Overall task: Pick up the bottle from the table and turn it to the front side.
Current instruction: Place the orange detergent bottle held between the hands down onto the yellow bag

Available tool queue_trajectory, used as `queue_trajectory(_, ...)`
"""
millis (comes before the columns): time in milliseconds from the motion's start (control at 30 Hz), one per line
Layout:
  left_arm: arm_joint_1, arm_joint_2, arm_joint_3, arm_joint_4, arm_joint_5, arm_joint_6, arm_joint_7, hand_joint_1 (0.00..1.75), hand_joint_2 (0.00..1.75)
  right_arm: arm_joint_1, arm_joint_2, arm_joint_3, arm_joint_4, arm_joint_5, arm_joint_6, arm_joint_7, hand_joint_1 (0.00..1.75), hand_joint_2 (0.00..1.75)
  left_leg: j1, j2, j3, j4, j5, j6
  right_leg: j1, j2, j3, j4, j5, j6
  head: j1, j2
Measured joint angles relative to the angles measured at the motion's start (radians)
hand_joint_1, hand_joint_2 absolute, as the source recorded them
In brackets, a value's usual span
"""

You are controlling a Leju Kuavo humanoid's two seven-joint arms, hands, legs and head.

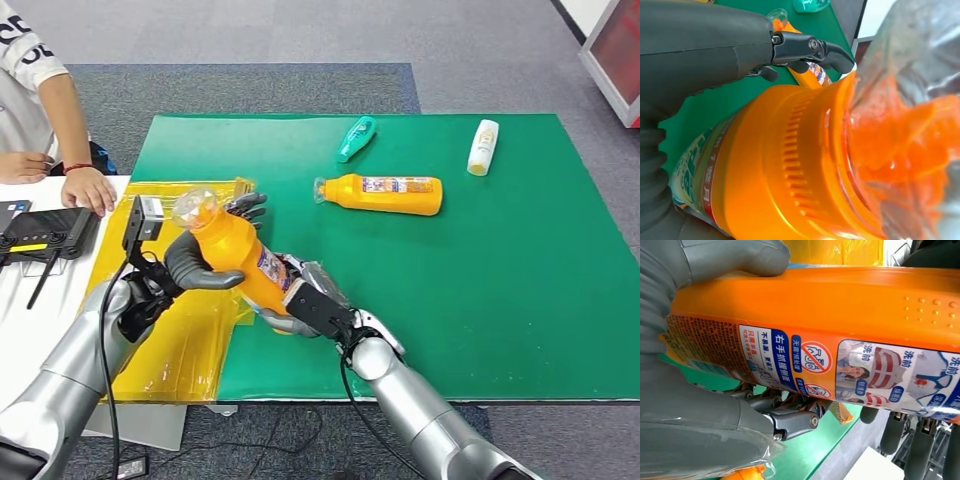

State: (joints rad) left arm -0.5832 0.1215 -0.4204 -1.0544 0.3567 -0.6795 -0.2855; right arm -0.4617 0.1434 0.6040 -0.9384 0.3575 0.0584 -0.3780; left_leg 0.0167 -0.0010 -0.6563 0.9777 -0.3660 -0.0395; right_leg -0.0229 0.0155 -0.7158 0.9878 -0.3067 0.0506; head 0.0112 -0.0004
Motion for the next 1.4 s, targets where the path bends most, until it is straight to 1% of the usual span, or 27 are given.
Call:
queue_trajectory(400, 0.014, 0.0, 0.0, 0.0, 0.034, -0.025, 0.001, 0.0, 1.75, 0.008, 0.004, -0.002, 0.0, 0.009, -0.011, 0.0, 1.75, 1.75, 0.0, 0.0, 0.0, 0.0, 0.0, 0.0, 0.0, 0.0, 0.0, 0.0, 0.0, 0.0, 0.0, 0.0)
queue_trajectory(700, 0.013, -0.01, 0.0, 0.0, 0.06, -0.041, 0.005, 0.0, 1.75, 0.006, 0.013, -0.001, 0.0, 0.009, -0.001, 0.001, 1.75, 1.75, 0.0, 0.0, 0.0, 0.0, 0.0, 0.0, 0.0, 0.0, 0.0, 0.0, 0.0, 0.0, 0.0, 0.0)
queue_trajectory(1400, 0.014, -0.015, 0.0, 0.0, 0.062, -0.041, 0.005, 0.0, 1.75, 0.005, 0.014, 0.0, 0.001, 0.009, 0.006, 0.003, 1.75, 1.75, 0.0, 0.0, 0.0, 0.0, 0.0, 0.0, 0.0, 0.0, 0.0, 0.0, 0.0, 0.0, 0.0, 0.0)
